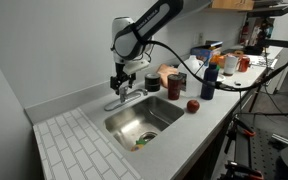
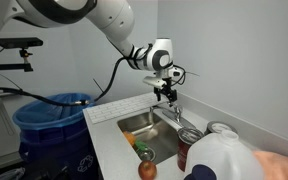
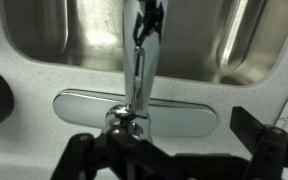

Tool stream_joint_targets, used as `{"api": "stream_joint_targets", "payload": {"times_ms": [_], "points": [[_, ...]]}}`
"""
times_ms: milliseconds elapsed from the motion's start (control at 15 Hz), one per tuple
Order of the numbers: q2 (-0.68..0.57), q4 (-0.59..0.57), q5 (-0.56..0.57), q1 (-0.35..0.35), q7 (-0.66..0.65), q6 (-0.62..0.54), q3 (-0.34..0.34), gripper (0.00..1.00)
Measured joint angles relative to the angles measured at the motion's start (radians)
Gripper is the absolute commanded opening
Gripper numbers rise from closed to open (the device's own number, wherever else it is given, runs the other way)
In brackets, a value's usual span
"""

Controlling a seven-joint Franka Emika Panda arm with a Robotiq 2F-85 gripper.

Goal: Close the tap

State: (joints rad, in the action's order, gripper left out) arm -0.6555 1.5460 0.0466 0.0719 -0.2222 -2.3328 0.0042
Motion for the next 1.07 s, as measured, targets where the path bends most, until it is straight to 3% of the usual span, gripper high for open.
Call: {"api": "stream_joint_targets", "payload": {"times_ms": [600, 1067], "points": [[0.019, -0.009, 0.007, 0.009, -0.005, -0.114, -0.020, 1.00], [0.154, 0.012, 0.046, 0.051, -0.071, -0.023, -0.054, 1.00]]}}
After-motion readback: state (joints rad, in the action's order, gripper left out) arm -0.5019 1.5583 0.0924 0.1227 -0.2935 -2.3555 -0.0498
